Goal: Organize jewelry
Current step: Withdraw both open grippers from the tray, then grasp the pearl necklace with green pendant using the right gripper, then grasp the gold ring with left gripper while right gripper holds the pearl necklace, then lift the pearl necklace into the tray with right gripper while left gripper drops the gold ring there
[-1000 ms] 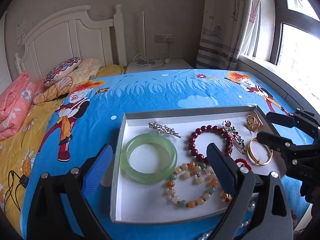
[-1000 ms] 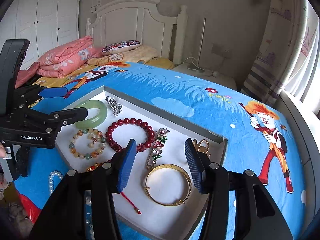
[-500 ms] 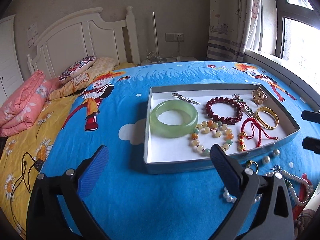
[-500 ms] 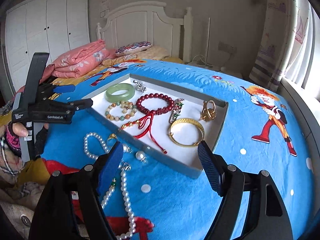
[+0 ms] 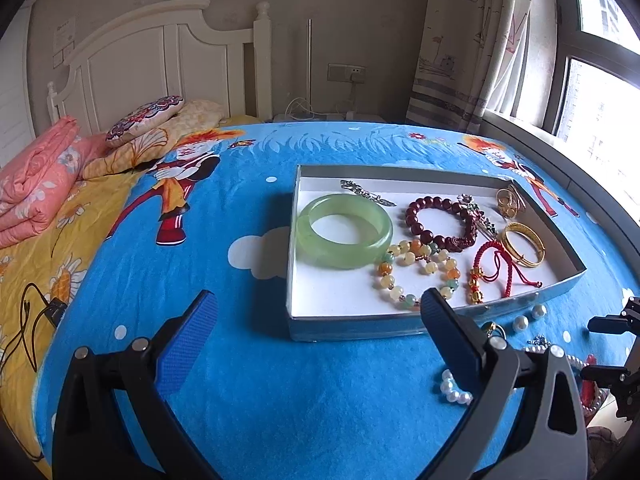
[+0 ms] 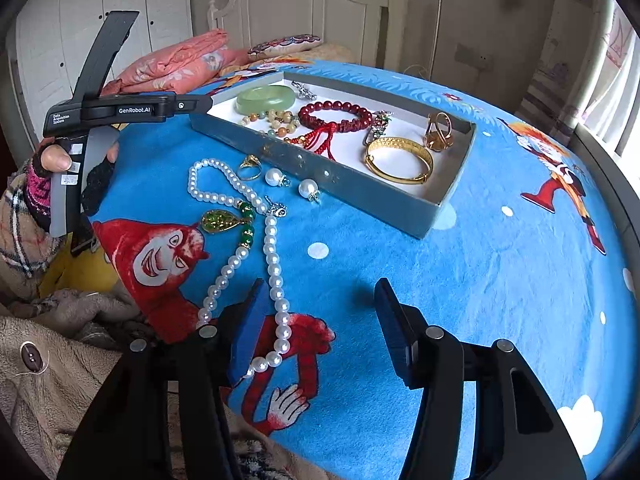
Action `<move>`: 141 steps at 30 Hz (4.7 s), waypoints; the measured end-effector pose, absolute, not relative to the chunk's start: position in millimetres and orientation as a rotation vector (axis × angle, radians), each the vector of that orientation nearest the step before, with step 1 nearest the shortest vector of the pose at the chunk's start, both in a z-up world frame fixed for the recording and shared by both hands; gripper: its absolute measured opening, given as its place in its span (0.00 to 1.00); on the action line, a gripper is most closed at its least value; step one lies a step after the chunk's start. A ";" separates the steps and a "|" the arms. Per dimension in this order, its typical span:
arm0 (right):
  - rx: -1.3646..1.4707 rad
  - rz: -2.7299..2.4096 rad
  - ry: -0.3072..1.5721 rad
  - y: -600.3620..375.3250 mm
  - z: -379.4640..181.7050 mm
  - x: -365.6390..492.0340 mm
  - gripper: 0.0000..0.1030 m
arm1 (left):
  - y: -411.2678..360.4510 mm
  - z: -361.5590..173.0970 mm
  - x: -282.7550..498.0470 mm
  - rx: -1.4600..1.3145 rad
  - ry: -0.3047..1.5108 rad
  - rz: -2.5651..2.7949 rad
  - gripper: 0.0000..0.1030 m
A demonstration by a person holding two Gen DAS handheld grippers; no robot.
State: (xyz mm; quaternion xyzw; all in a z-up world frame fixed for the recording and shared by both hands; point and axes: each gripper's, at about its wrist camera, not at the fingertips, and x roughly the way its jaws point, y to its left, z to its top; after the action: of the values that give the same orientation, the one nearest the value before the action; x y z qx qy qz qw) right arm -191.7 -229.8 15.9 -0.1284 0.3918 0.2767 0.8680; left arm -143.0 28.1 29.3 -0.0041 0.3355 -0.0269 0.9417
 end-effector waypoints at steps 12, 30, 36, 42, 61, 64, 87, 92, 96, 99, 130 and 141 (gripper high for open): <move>-0.251 0.613 0.779 -199.4 15.5 -186.0 0.10 | 31.8 30.4 -144.4 -0.036 0.674 -0.070 0.97; -0.094 0.663 0.699 -226.3 45.7 -201.7 0.10 | 0.7 31.8 -165.8 0.025 0.713 -0.202 0.97; -0.068 0.641 0.698 -243.6 44.6 -203.1 0.10 | -41.3 29.9 -173.4 0.129 0.721 -0.292 0.92; -0.051 0.658 0.698 -247.9 40.2 -204.5 0.10 | -71.8 20.1 -161.6 0.201 0.773 -0.331 0.67; -0.006 0.649 0.690 -266.5 32.2 -208.4 0.10 | -94.9 4.1 -159.4 0.279 0.816 -0.383 0.18; -0.012 0.640 0.677 -267.0 34.9 -209.7 0.10 | -91.6 6.0 -161.5 0.265 0.811 -0.379 0.02; -0.016 0.632 0.671 -266.3 35.8 -208.7 0.10 | -99.5 4.1 -157.9 0.276 0.811 -0.417 0.18; -0.015 0.626 0.662 -268.2 38.7 -210.1 0.10 | -84.6 3.9 -160.5 0.255 0.808 -0.381 0.18; -0.020 0.622 0.646 -264.7 42.8 -210.6 0.10 | -71.3 6.7 -163.7 0.230 0.803 -0.365 0.18; -0.046 0.606 0.608 -260.6 53.2 -212.7 0.10 | -67.2 11.1 -165.4 0.223 0.792 -0.360 0.18; -0.251 0.552 0.161 -204.8 227.2 -203.6 0.10 | -41.3 59.3 -167.5 0.216 0.677 -0.308 0.18; -0.298 0.534 0.171 -173.4 242.5 -155.6 0.10 | -36.2 73.4 -142.0 0.164 0.673 -0.320 0.18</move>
State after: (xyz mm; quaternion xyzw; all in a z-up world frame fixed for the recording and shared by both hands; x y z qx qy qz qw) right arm -155.6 -173.4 242.5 -0.1464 0.0839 0.2625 0.9500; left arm -142.0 -36.2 73.4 0.0799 0.3285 -0.1562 0.9281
